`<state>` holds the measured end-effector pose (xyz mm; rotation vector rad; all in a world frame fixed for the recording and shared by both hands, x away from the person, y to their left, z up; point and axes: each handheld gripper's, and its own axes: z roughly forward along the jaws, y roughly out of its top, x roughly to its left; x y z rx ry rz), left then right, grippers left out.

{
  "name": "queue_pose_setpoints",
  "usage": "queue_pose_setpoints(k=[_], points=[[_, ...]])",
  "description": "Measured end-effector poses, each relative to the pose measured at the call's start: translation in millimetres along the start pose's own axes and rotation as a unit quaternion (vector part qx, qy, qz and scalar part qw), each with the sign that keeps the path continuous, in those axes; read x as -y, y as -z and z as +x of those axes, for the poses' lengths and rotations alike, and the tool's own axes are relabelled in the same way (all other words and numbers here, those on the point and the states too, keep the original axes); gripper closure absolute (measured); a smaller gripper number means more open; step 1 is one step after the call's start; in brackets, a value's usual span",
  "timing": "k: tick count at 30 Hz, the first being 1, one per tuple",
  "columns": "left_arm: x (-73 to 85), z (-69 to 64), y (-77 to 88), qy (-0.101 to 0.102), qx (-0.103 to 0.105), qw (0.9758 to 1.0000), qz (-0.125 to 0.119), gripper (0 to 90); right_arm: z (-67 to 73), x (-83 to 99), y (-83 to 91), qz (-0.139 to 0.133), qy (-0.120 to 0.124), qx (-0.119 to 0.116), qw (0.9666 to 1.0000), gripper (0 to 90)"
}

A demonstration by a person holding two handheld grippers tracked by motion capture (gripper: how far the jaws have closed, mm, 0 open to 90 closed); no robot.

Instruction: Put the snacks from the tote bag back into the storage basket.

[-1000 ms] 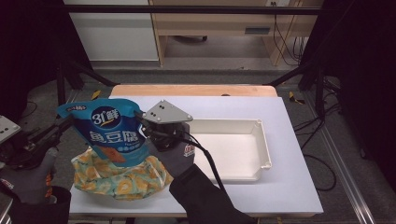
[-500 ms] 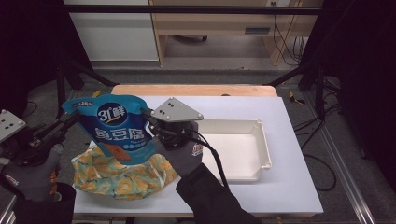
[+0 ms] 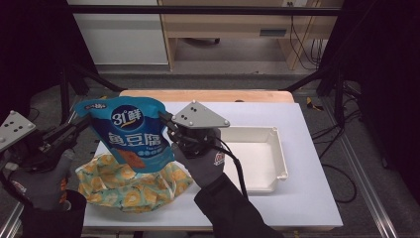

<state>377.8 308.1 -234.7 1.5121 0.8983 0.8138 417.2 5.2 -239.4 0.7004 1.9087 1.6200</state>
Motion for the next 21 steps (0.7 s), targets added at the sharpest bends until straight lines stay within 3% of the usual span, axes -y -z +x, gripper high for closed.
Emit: queue_pose_setpoints(k=[21], points=[[-11.1, -28.5, -25.9, -0.011, 0.029, 0.9995, 0.001, 90.0, -25.8, 1.7, 31.8, -0.005, -0.005, 0.024, 0.9997, 90.0]])
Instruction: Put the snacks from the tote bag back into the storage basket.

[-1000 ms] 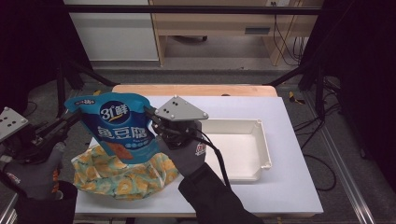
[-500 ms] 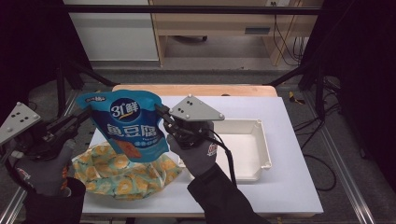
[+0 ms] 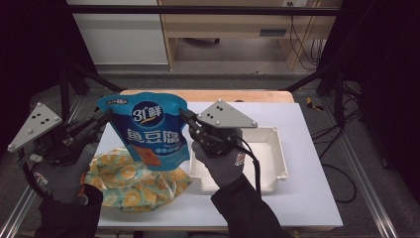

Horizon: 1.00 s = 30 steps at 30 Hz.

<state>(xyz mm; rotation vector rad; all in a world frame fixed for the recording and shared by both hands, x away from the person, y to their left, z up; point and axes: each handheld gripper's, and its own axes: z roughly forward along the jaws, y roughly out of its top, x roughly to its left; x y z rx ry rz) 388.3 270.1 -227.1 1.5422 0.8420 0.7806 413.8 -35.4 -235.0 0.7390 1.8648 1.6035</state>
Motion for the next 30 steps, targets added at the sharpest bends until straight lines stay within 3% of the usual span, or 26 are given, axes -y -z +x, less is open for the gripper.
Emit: queue_pose_setpoints(k=[13, 16, 30], points=[[-2.0, -20.1, -20.0, -0.006, 0.017, 0.9998, 0.001, 90.0, -17.5, 5.7, 19.5, 0.001, -0.003, 0.022, 0.9997, 90.0], [-5.5, -26.5, -24.7, -0.018, 0.019, 0.9996, -0.004, 90.0, -22.1, 5.8, 25.4, 0.0, -0.006, 0.028, 0.9996, 90.0], [-7.2, -51.3, -45.5, -0.019, 0.047, 0.9987, 0.005, 90.0, -43.8, 11.5, 53.9, -0.001, -0.01, 0.055, 0.9984, 90.0]])
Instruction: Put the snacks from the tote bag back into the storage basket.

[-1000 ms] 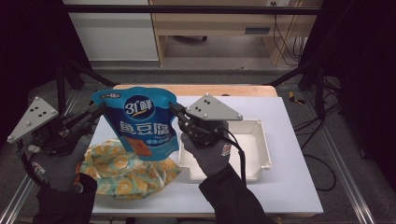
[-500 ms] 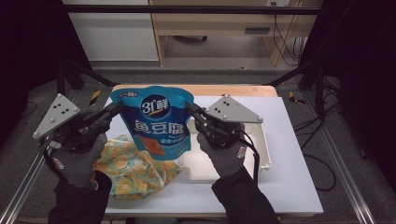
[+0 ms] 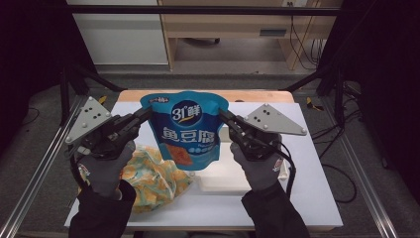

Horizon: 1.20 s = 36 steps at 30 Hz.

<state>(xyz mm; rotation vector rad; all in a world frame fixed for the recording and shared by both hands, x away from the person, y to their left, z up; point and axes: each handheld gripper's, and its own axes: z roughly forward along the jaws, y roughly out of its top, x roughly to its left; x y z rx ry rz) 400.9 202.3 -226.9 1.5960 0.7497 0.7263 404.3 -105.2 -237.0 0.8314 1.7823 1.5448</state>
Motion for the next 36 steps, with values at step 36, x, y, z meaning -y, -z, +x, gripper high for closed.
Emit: queue_pose_setpoints(k=[36], points=[[9.0, -39.3, -51.4, -0.014, 0.044, 0.9989, 0.009, 90.0, -42.9, 22.6, 36.5, 0.016, -0.013, 0.044, 0.9988, 90.0]])
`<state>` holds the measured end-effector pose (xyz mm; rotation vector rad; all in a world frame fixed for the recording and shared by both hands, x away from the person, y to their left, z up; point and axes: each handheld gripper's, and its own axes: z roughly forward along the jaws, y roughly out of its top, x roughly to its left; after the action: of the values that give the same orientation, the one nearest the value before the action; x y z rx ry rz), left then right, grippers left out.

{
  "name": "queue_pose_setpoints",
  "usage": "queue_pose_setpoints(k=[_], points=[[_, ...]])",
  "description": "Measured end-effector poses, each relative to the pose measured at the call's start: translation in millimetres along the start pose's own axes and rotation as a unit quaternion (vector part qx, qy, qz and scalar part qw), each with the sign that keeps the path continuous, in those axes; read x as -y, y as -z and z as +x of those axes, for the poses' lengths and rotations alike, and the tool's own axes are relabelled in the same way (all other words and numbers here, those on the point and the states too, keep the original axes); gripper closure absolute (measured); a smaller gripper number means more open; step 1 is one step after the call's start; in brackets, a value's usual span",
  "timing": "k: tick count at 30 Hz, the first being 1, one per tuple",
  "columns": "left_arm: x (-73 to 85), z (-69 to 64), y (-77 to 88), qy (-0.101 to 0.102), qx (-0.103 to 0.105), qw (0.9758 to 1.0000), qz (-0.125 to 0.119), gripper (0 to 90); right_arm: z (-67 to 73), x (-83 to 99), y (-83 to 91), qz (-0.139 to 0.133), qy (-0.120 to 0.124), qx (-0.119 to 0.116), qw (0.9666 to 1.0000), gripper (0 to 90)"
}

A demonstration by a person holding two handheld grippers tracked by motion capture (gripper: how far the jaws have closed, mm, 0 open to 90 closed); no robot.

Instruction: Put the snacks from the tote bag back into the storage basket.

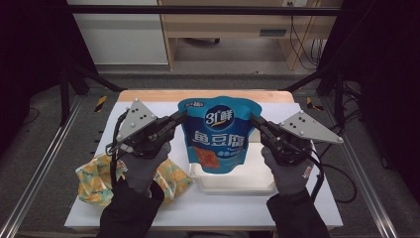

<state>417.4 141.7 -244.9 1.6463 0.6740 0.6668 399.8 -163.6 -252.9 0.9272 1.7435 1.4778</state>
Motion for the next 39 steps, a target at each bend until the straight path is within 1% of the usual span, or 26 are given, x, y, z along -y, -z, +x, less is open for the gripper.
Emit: queue_pose_setpoints(k=[2, 4, 6, 15, 18, 23, 30, 35, 38, 39], points=[[1.6, -1.4, -3.4, 0.0, 0.003, 1.0, 0.002, 90.0, -2.5, 2.4, 1.6, 0.001, -0.002, 0.002, 1.0, 90.0], [4.0, -3.8, -6.6, 0.006, 0.008, 0.9999, 0.008, 90.0, -4.9, 5.5, 2.9, 0.002, -0.002, 0.004, 1.0, 90.0], [6.6, -5.3, -9.9, 0.006, 0.01, 0.9999, 0.01, 90.0, -7.2, 8.8, 3.8, 0.003, -0.006, 0.006, 1.0, 90.0], [20.7, -6.7, -20.7, 0.01, 0.014, 0.9996, 0.024, 90.0, -14.7, 25.8, 1.7, 0.015, -0.016, 0.008, 0.9997, 90.0], [24.0, -6.6, -21.9, 0.01, 0.014, 0.9995, 0.026, 90.0, -14.7, 30.5, -0.1, 0.016, -0.019, 0.009, 0.9997, 90.0], [33.9, -4.9, -24.4, 0.012, 0.011, 0.9993, 0.035, 90.0, -14.6, 39.6, -5.2, 0.024, -0.023, 0.008, 0.9994, 90.0], [45.3, -2.9, -25.5, 0.016, 0.01, 0.999, 0.042, 90.0, -12.3, 46.6, -10.3, 0.034, -0.022, 0.008, 0.9992, 90.0], [50.1, -1.5, -25.7, 0.013, 0.008, 0.9988, 0.047, 90.0, -11.1, 51.0, -13.8, 0.04, -0.022, 0.007, 0.9989, 90.0], [53.0, -1.1, -26.4, 0.017, 0.009, 0.9986, 0.05, 90.0, -10.1, 54.2, -15.4, 0.044, -0.022, 0.007, 0.9988, 90.0], [54.1, -0.8, -26.5, 0.015, 0.008, 0.9985, 0.052, 90.0, -10.1, 55.4, -16.1, 0.046, -0.02, 0.007, 0.9987, 90.0]])
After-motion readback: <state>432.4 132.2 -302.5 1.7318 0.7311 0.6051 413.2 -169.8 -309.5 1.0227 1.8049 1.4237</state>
